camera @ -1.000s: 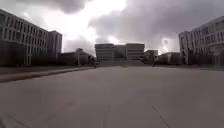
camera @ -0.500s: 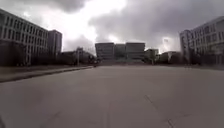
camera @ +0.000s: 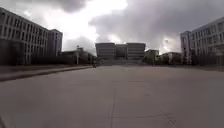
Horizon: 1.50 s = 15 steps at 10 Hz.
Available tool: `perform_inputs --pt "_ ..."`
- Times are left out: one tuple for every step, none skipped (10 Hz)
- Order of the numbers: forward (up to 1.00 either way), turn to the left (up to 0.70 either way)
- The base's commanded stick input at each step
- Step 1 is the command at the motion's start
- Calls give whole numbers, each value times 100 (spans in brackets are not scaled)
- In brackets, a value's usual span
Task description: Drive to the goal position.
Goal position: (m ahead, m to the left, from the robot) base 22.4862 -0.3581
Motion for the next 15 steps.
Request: perform_inputs --pt "100 -5" --pt "100 -6" --pt "100 -7" --pt "100 -7" --pt "100 -7" --pt "100 -7" --pt "100 -7" --pt "100 -7" --pt "100 -7" --pt "100 -7" --pt "100 -7" --pt "100 -7" --pt "100 -7" --pt "100 -7" --pt "100 -7"
